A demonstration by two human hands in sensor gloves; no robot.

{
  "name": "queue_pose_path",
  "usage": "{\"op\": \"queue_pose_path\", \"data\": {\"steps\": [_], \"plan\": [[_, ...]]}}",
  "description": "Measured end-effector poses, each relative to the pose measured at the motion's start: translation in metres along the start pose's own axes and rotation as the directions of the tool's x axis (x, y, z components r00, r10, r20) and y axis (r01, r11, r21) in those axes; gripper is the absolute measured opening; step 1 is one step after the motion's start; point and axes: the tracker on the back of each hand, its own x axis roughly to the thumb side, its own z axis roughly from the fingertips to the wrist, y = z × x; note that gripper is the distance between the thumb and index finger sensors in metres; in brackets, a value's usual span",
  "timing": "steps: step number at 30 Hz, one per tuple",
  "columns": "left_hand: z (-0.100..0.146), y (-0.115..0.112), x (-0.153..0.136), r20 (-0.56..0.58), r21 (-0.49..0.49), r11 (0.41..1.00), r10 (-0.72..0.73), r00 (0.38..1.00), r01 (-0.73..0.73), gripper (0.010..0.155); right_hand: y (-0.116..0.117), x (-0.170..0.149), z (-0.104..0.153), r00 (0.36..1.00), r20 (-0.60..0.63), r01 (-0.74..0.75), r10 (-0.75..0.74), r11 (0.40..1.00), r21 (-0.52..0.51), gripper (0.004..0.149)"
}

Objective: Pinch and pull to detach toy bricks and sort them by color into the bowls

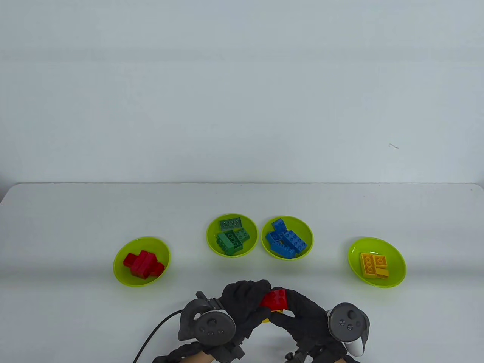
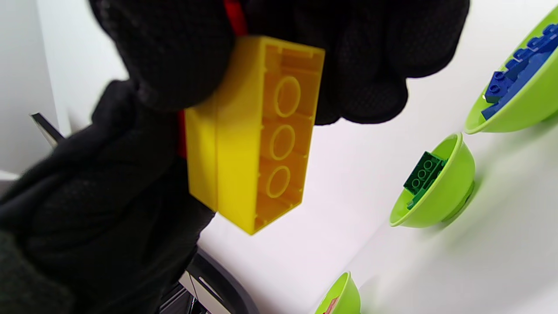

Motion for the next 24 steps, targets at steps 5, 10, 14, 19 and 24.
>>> {"op": "queue_pose_path", "data": {"steps": [5,10,14,19,24], "plan": [[0.0,0.007,-0.024,-0.153,-0.098,0.939,0.313,0.937,-0.33,0.06,0.004,0.003,0.001,0.995,0.065,-0.076,0.073,0.996,0.039,0.06],[0.003,0.021,-0.035,-0.141,-0.054,0.978,0.193,0.971,-0.203,0.06,0.005,-0.001,0.0,0.997,0.02,-0.074,0.074,0.997,0.006,0.06],[0.014,0.051,-0.069,-0.259,0.065,0.998,0.039,0.965,-0.023,0.06,0.0,0.0,0.001,0.998,0.022,-0.056,0.056,0.998,-0.013,0.06],[0.04,0.088,-0.127,-0.49,0.043,0.971,-0.185,0.852,0.236,0.06,-0.005,0.0,0.0,0.998,0.025,-0.064,0.064,0.998,-0.016,0.061],[0.069,0.103,-0.176,-0.649,-0.104,0.924,-0.344,0.678,0.369,0.06,-0.005,-0.001,0.0,0.998,0.018,-0.059,0.059,0.998,-0.015,0.06]]}}
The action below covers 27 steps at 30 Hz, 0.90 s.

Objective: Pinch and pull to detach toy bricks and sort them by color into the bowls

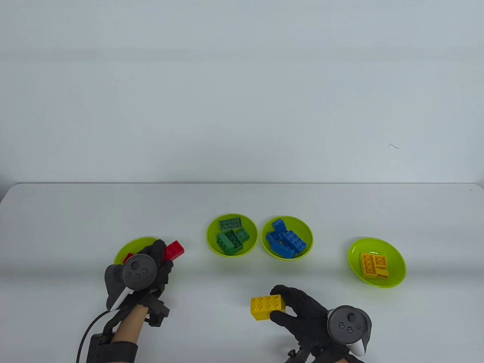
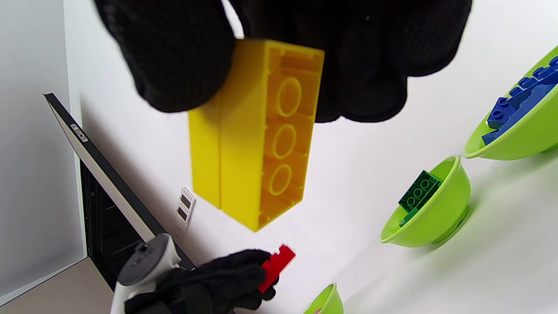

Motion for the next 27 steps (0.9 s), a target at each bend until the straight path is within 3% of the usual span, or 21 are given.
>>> {"op": "queue_pose_path", "data": {"steps": [7,14,20,23,27], "plan": [[-0.006,-0.016,-0.034,-0.108,-0.057,0.994,-0.103,0.989,0.097,0.061,-0.001,0.0,0.0,1.0,0.0,0.002,-0.002,1.0,-0.002,0.06],[-0.003,-0.012,-0.029,-0.07,-0.027,0.999,0.02,0.997,-0.022,0.073,-0.002,-0.001,0.0,1.0,-0.012,0.005,-0.006,1.0,-0.012,0.061],[0.006,-0.001,0.029,0.147,-0.052,0.962,0.274,0.95,-0.27,0.077,-0.008,-0.003,-0.001,0.999,-0.033,0.033,-0.034,0.998,-0.044,0.06],[0.019,-0.006,0.074,0.272,-0.18,0.888,0.459,0.846,-0.424,0.077,-0.012,-0.003,-0.002,0.997,-0.046,0.059,-0.062,0.996,-0.065,0.061],[0.038,-0.021,0.124,0.346,-0.336,0.794,0.604,0.718,-0.507,0.079,-0.015,-0.002,-0.002,0.993,-0.054,0.101,-0.106,0.991,-0.087,0.061]]}}
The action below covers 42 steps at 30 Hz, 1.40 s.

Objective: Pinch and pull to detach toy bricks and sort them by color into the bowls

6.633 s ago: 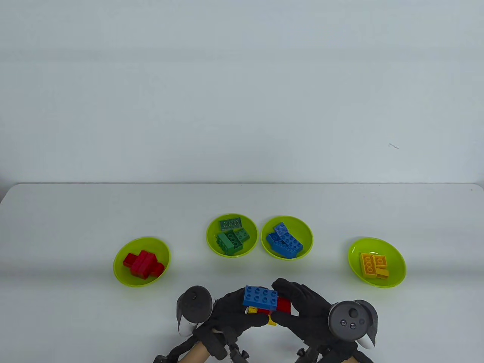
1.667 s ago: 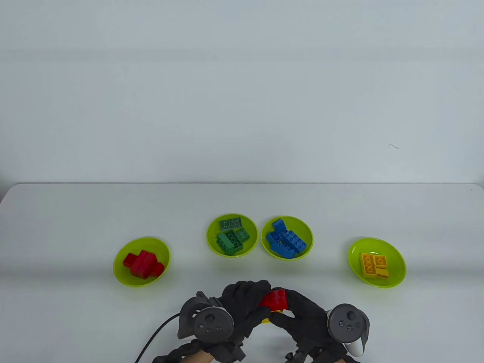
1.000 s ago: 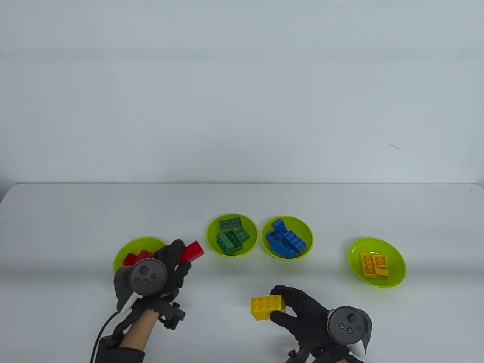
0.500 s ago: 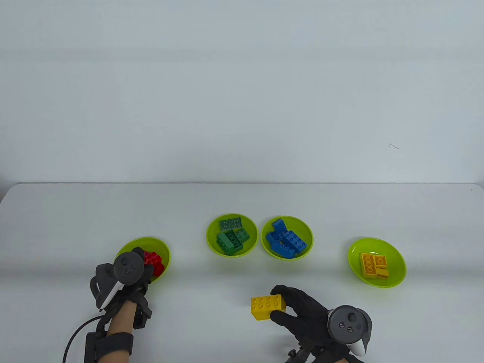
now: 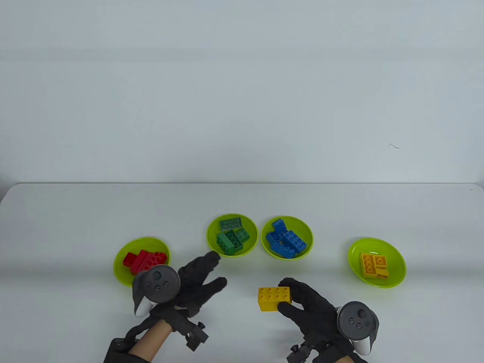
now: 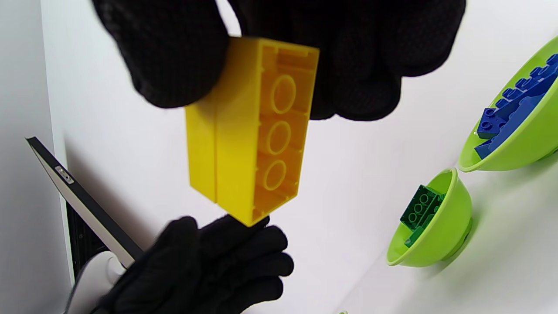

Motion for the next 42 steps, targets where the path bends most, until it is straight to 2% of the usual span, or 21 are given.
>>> {"op": "queue_pose_path", "data": {"steps": [3,5,8,12,15,19,25,27,30,33,36,40,42], "plan": [[-0.006,-0.032,0.014,0.044,-0.086,0.995,0.056,0.997,-0.052,0.082,-0.002,0.003,0.0,1.0,0.005,0.028,-0.028,1.0,-0.013,0.06],[-0.009,-0.047,0.017,0.056,-0.102,0.992,0.079,0.995,-0.073,0.084,-0.004,0.005,-0.001,0.999,0.013,0.029,-0.029,0.999,-0.019,0.061],[-0.011,-0.067,0.019,0.074,-0.073,0.989,0.135,0.988,-0.13,0.083,-0.006,0.007,-0.001,0.999,0.018,0.036,-0.035,0.999,-0.024,0.06],[-0.009,-0.08,0.019,0.071,-0.03,0.969,0.248,0.966,-0.246,0.077,-0.006,0.007,-0.001,0.998,0.018,0.059,-0.058,0.998,-0.035,0.06],[-0.006,-0.081,0.019,0.067,0.005,0.963,0.269,0.961,-0.27,0.071,-0.004,0.006,0.0,0.997,0.022,0.071,-0.07,0.997,-0.026,0.061],[-0.002,-0.08,0.019,0.098,0.044,0.98,0.19,0.977,-0.195,0.067,-0.001,0.007,0.001,0.997,0.024,0.075,-0.075,0.997,-0.009,0.061],[0.0,-0.073,0.02,0.134,0.046,0.995,0.078,0.988,-0.085,0.066,-0.005,0.016,-0.004,0.999,0.048,-0.003,-0.002,0.995,0.099,0.062],[0.0,-0.072,0.022,0.148,0.044,0.999,0.025,0.989,-0.032,0.066,-0.006,0.018,-0.005,0.996,0.071,-0.065,0.057,0.992,0.11,0.062],[0.0,-0.071,0.024,0.161,0.039,0.998,-0.046,0.986,0.04,0.065,-0.008,0.024,-0.005,0.963,0.146,-0.241,0.226,0.966,0.097,0.06],[0.001,-0.072,0.024,0.15,0.02,0.999,-0.039,0.988,0.036,0.065,-0.007,0.03,-0.004,0.927,0.194,-0.341,0.32,0.936,0.086,0.06],[0.002,-0.075,0.023,0.151,0.022,1.0,-0.016,0.988,0.013,0.065,-0.006,0.032,-0.004,0.933,0.184,-0.331,0.31,0.939,0.095,0.059],[0.001,-0.075,0.029,0.199,0.055,0.99,-0.141,0.97,0.132,0.066,-0.008,0.028,-0.005,0.951,0.16,-0.283,0.265,0.954,0.099,0.058],[0.0,-0.076,0.028,0.176,0.047,0.993,-0.115,0.978,0.108,0.066,-0.008,0.029,-0.004,0.944,0.159,-0.303,0.288,0.95,0.079,0.058]]}}
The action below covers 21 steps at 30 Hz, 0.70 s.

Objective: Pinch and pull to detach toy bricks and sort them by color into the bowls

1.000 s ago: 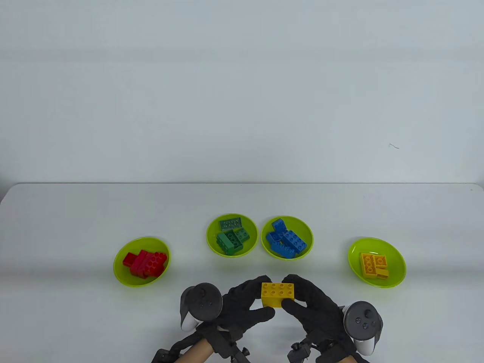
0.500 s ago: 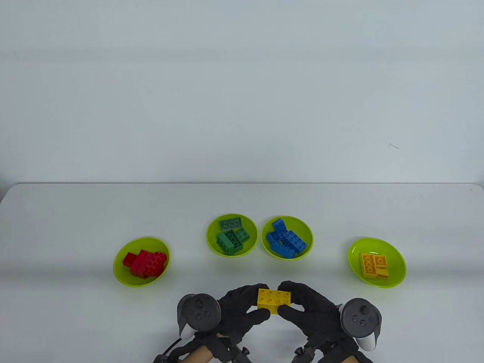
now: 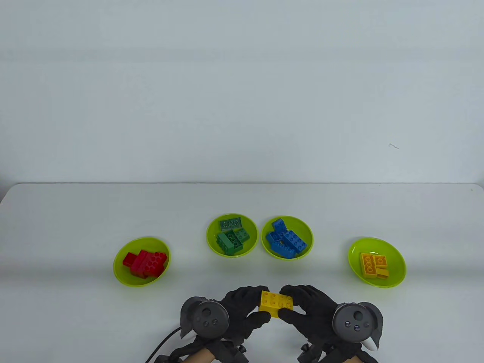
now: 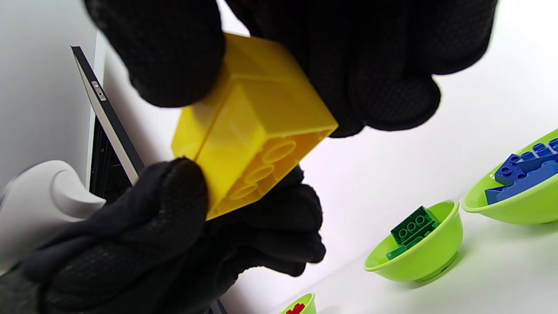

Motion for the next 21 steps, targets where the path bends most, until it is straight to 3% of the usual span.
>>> {"op": "queue_pose_path", "data": {"steps": [4,6,8,21], "plan": [[0.0,-0.001,-0.002,-0.08,0.008,0.994,0.105,0.991,-0.104,0.065,-0.001,0.007,0.0,0.993,0.031,-0.111,0.112,0.994,-0.019,0.06],[0.003,-0.003,-0.008,-0.169,0.0,0.987,0.156,0.973,-0.158,0.065,-0.002,0.012,-0.001,0.984,0.05,-0.166,0.17,0.983,-0.084,0.06],[0.004,-0.01,-0.012,-0.157,0.013,0.962,0.273,0.949,-0.274,0.064,-0.003,0.018,-0.001,0.961,0.095,-0.258,0.26,0.965,-0.037,0.059],[0.008,0.003,-0.016,-0.098,0.082,0.969,0.24,0.966,-0.233,0.064,-0.011,0.001,-0.001,0.986,-0.026,-0.164,0.162,0.983,-0.079,0.06]]}}
